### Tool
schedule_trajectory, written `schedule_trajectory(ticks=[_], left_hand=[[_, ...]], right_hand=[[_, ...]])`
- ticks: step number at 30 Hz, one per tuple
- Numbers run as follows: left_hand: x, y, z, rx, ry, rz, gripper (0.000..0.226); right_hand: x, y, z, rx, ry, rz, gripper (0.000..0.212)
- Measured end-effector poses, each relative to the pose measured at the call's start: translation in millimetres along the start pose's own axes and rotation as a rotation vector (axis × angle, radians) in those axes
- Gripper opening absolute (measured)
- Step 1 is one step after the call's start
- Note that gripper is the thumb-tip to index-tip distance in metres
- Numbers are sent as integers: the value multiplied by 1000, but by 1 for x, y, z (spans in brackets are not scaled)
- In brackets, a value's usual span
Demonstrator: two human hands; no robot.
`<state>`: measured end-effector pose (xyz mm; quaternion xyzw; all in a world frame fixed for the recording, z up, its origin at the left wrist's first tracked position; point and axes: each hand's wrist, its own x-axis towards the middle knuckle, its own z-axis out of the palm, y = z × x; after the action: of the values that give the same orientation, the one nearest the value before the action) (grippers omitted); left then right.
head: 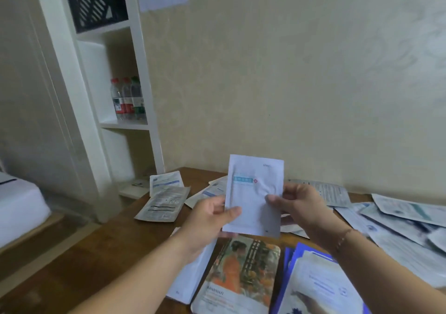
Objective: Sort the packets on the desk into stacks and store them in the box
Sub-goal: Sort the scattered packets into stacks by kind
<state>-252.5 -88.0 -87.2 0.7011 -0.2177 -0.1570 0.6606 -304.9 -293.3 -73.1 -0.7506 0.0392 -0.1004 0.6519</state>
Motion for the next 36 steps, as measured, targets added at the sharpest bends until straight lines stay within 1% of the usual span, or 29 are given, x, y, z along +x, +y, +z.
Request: schedule_trajectory(ticks=[1, 3, 6, 8, 10, 12, 14, 16, 18, 19, 21, 23, 26, 29, 31, 33, 36], left_hand=[[-6, -2, 6, -34, 31, -15, 23], [-15, -6, 11, -77, 59, -18, 24], [-34, -1, 5, -78, 29, -33, 25], [-46, -1, -7, -75, 78, -40, 31], [-56, -4, -24, -66, 172, -48, 42], [-68, -10, -46, -57, 251, -63, 48], [-82, -19, -68, 24, 278, -73, 52], [-97, -29, -85, 214, 271, -72, 48], [-108, -40, -96, 375, 286, -68, 44], [-110, -47, -101, 453, 317, -66, 45], [-113, -59, -108, 635, 387, -71, 44], [-113, -68, -113, 751, 407, -63, 44], [-115, -75, -115, 826, 377, -27, 54], [-117, -77, -110, 943, 325, -11, 64], [-117, -78, -108, 960, 350, -32, 67], [-115, -79, -107, 945, 395, -29, 68], [-113, -79, -104, 923, 432, -53, 57]], right_hand=[[-5, -1, -3, 3, -21, 12, 16], [-14, -5, -7, 79, -28, 6, 21], [-16, -15, -12, 191, 29, -48, 20], [-14, -19, -4, 162, 41, -34, 26], [-10, -16, 16, 80, 56, 11, 21], [-2, -10, 43, 15, 116, 54, 18], [8, -2, 71, -7, 117, 90, 21], [17, 4, 97, -61, 70, 139, 24], [24, 12, 118, -158, 25, 154, 26], [27, 15, 127, -229, 13, 131, 26], [32, 22, 140, -437, 3, 29, 28], [38, 29, 148, -626, -8, -51, 30], [42, 37, 150, -817, -31, -73, 33], [41, 38, 149, -1066, -213, -22, 53], [40, 39, 151, -1138, -282, -13, 58], [38, 41, 153, -1187, -297, -65, 59], [33, 43, 154, -1280, -362, -139, 66]])
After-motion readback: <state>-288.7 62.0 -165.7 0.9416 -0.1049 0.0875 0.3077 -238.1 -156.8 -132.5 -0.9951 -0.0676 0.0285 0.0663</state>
